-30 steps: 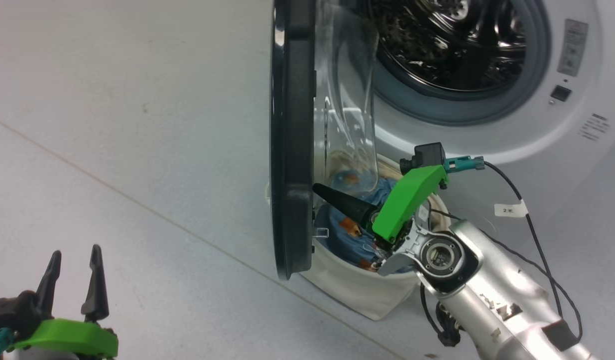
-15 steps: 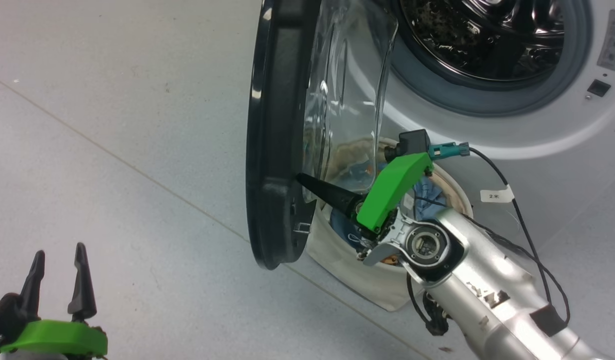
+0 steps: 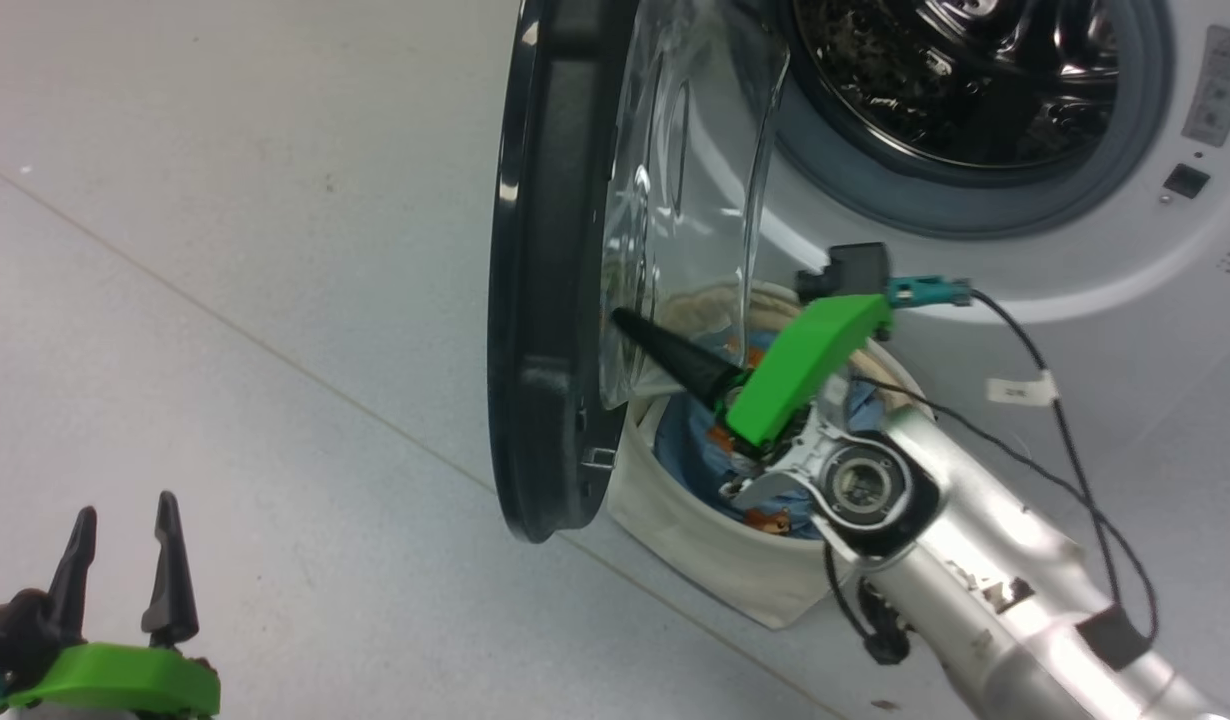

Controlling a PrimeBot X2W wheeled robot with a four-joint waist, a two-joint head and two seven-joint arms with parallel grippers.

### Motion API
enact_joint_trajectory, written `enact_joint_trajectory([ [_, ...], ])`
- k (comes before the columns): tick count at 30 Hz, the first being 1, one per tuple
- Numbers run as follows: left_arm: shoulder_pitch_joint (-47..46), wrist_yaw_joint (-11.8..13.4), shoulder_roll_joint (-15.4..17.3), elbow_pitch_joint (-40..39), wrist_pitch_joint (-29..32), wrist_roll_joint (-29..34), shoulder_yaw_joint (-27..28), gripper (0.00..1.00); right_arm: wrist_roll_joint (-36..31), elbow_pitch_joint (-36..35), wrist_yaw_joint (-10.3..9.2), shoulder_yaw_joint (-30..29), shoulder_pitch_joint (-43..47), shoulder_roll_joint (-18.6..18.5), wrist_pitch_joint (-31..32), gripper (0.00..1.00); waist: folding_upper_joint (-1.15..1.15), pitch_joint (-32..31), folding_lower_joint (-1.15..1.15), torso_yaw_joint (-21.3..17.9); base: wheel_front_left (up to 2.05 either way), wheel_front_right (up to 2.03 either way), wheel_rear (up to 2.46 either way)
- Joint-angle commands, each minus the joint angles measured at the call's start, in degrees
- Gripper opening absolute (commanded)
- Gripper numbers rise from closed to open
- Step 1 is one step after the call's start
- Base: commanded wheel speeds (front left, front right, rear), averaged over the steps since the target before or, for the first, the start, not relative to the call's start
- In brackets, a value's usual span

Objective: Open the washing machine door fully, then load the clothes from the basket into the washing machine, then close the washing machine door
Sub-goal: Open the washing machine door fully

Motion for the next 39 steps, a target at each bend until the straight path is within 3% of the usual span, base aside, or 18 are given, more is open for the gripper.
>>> enact_joint_trajectory([
  [1, -2.32, -0.01, 1.79, -1.30, -0.69, 0.53, 1.37, 1.00, -1.01, -2.13, 0.06, -0.93, 0.60, -0.41, -2.28, 0.19, 0.00, -0.77, 0.00, -0.50, 0.00, 0.00, 0.00],
  [2, -2.38, -0.06, 1.96, -1.12, -0.69, 0.50, 1.35, 1.00, -1.96, -2.37, 0.06, -1.25, 1.16, -1.05, -4.09, 0.93, 0.00, -1.00, 0.00, -0.98, 0.00, 0.00, 0.00],
  [3, -2.41, -0.09, 2.11, -1.01, -0.69, 0.46, 1.36, 1.00, -3.47, -2.59, 0.06, -1.39, 1.62, -1.86, -6.21, 1.00, 0.00, -1.21, 0.00, -1.55, 0.00, 0.00, 0.00],
  [6, -2.32, -0.16, 2.28, -0.98, -0.69, 0.30, 1.53, 1.00, -11.16, -2.76, 0.06, -0.28, 2.91, -5.03, -13.91, 1.00, 0.00, -1.89, 0.00, -3.23, 0.00, 0.00, 0.00],
  [7, -2.32, -0.16, 2.28, -0.98, -0.69, 0.30, 1.53, 1.00, -11.16, -2.76, 0.06, -0.28, 2.91, -5.03, -13.91, 1.00, 0.00, -1.89, 0.00, -3.23, 0.00, 0.00, 0.00],
  [8, -2.08, -0.19, 2.34, -1.07, -0.69, 0.22, 1.68, 1.00, -16.68, -3.03, 0.06, 0.66, 4.06, -7.04, -19.81, 1.00, 0.00, -2.42, 0.00, -4.23, 0.00, 0.00, 0.00],
  [11, -1.53, -0.20, 2.39, -1.31, -0.69, 0.15, 2.01, 1.00, -27.28, -2.17, 0.06, 1.55, 5.87, -10.49, -27.50, 1.00, 0.00, -3.15, 0.00, -5.51, 0.00, 0.00, 0.00],
  [15, -1.11, -0.21, 2.34, -1.72, -0.69, 0.09, 2.26, 1.00, -36.55, -1.89, 0.06, -1.35, 8.85, -11.84, -29.22, 1.00, 0.00, -3.42, 0.00, -6.32, 0.00, 0.00, 0.00],
  [19, -0.78, -0.16, 2.23, -2.26, -0.69, -0.03, 2.68, 1.00, -53.06, -7.09, 0.06, -13.75, 17.62, -9.82, -29.37, 1.00, 0.00, -3.49, 0.00, -7.19, 0.00, 0.00, 0.00],
  [23, -0.80, -0.21, 2.10, -2.12, -0.69, -0.10, 2.71, 1.00, -62.36, -10.18, 0.06, -19.14, 24.36, -7.55, -29.38, 1.00, 0.00, -3.88, 0.00, -7.41, 0.00, 0.00, 0.00],
  [29, -0.65, -0.26, 2.09, -1.82, -0.69, -0.04, 2.75, 1.00, -66.94, -10.98, 0.06, -22.57, 29.02, -5.04, -29.39, 1.00, 0.00, -4.57, 0.00, -7.72, 0.00, 0.00, 0.00],
  [39, -0.48, -0.28, 1.90, -1.74, -0.69, 0.16, 2.63, 1.00, -67.60, -10.96, 0.06, -23.04, 29.78, -3.91, -29.39, 1.00, 0.00, -5.33, 0.00, -8.11, 0.00, 0.00, 0.00],
])
